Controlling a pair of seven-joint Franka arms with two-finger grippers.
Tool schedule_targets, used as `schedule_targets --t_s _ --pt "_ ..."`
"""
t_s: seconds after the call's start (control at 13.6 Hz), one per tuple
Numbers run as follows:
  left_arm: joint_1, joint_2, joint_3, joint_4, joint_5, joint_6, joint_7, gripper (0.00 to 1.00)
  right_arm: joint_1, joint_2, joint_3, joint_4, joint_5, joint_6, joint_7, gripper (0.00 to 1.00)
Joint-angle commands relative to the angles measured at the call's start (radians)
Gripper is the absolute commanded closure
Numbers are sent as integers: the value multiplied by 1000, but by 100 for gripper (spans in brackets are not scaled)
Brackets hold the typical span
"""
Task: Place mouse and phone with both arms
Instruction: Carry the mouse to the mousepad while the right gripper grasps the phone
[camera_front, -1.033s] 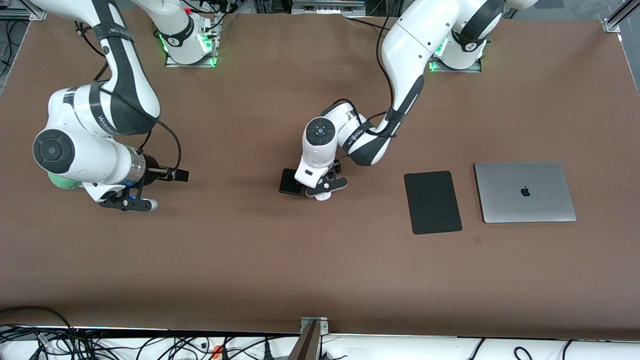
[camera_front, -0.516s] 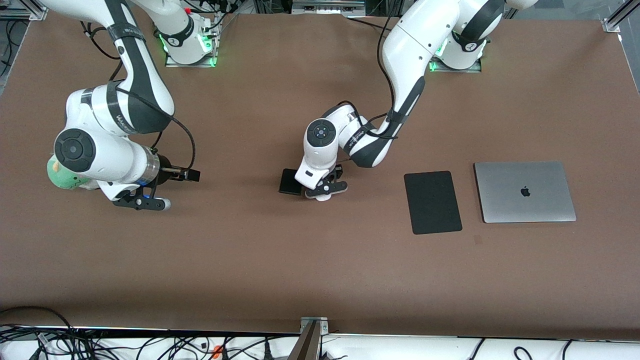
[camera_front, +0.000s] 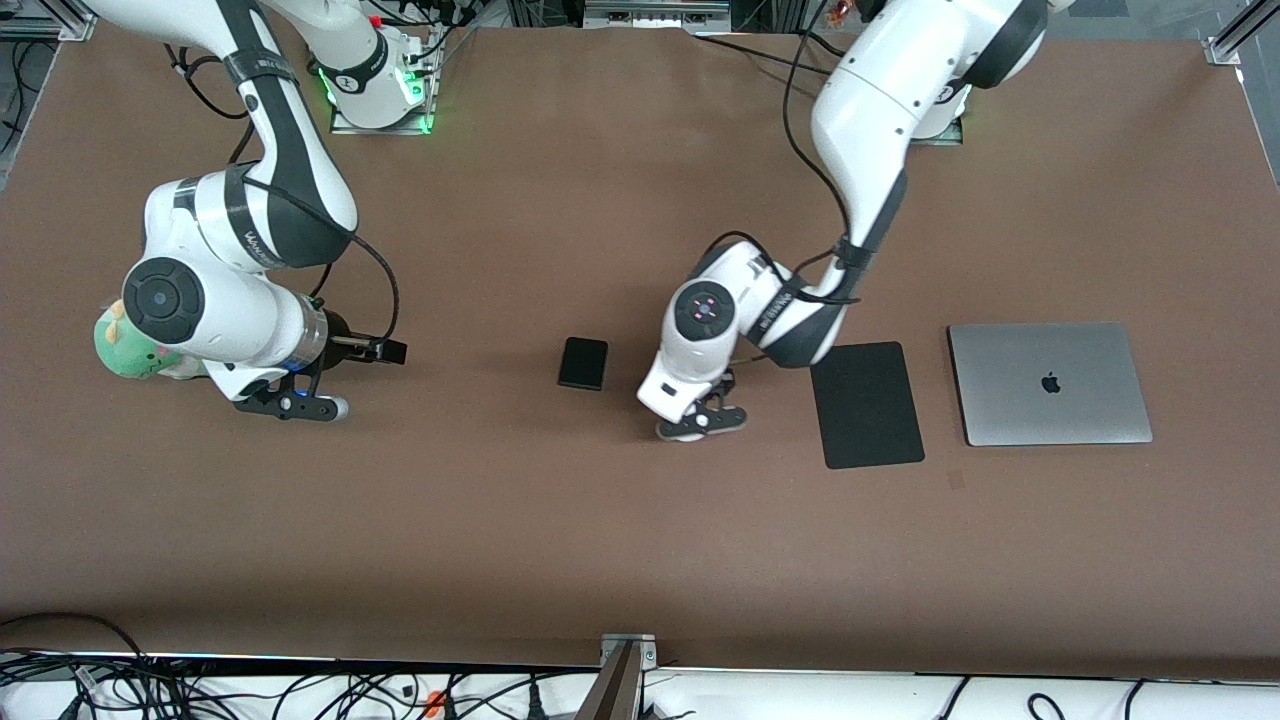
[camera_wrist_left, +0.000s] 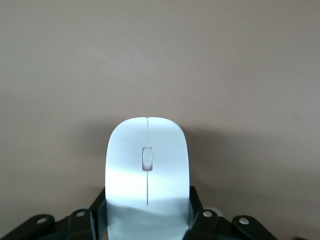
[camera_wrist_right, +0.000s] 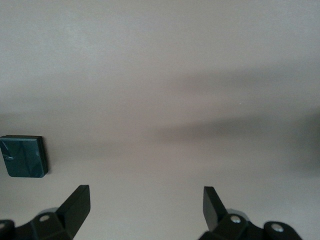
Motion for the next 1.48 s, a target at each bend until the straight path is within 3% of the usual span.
schedule_targets --t_s 0.0,0.15,0.37,0.52,1.11,1.4 --pt "69 -135 -18 -169 25 -7 87 65 35 -5 -1 -36 15 65 54 0" --pt "107 -201 -18 -267 25 1 118 65 69 -5 0 -59 17 139 89 0" --pt "173 -378 -18 -549 25 112 190 65 130 36 6 -71 17 238 135 0" --pt "239 -427 -18 -668 25 182 262 64 184 70 6 -73 17 298 155 0" --pt "390 -358 -13 -675 27 267 467 64 356 213 3 -64 12 496 397 0" --pt "402 -309 -13 -628 25 288 495 57 394 271 2 -57 0 573 459 0"
